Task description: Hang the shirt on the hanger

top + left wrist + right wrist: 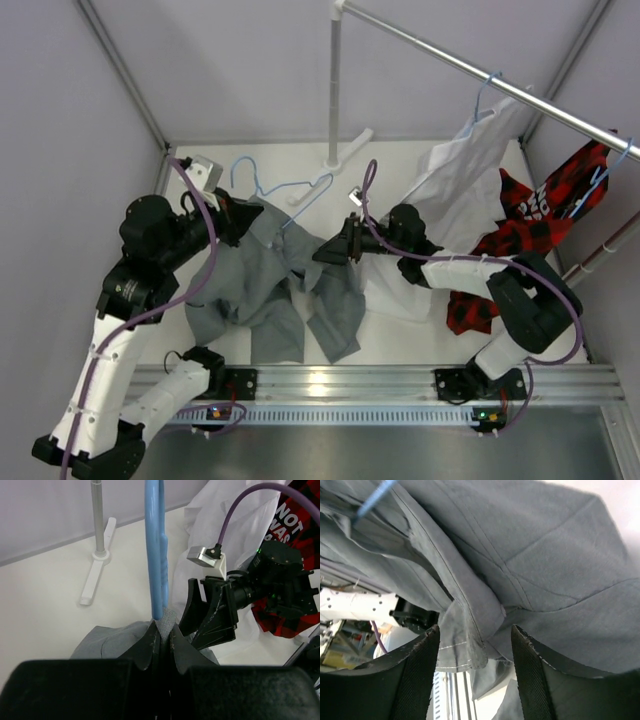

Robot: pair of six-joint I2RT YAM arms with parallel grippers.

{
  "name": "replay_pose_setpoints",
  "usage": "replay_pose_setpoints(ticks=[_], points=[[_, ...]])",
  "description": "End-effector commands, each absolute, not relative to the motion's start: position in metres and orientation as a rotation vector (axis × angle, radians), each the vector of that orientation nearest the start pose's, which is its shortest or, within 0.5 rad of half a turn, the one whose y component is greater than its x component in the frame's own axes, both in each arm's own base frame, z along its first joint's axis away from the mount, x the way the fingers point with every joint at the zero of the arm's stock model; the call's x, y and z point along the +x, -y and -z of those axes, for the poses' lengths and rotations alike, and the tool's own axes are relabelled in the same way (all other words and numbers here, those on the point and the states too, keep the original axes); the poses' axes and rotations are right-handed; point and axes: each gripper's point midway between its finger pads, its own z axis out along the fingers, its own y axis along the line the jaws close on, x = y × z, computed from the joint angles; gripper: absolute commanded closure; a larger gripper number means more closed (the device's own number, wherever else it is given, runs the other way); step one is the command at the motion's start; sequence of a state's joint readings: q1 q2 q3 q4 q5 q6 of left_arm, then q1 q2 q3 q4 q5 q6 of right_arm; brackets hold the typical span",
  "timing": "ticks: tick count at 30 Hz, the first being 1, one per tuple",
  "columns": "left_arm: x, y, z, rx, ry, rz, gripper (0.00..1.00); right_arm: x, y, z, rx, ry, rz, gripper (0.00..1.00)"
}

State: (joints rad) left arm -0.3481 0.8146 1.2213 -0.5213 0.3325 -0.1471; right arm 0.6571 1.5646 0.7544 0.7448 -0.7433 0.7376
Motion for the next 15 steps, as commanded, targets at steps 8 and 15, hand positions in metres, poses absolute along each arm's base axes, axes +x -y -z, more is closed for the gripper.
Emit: replay_pose_setpoints(ticks=[8, 15], points=[[0.236, 0.148, -0.423, 0.398, -1.535, 0.627, 1.0, 0.221, -0.386, -0.233, -0.725, -1.623, -1.689, 0.88], [0.226, 0.131, -0.434, 0.357, -1.489, 0.558, 1.0, 0.223, -0.389, -0.25, -0.764, -1.688, -1.486, 1.0]])
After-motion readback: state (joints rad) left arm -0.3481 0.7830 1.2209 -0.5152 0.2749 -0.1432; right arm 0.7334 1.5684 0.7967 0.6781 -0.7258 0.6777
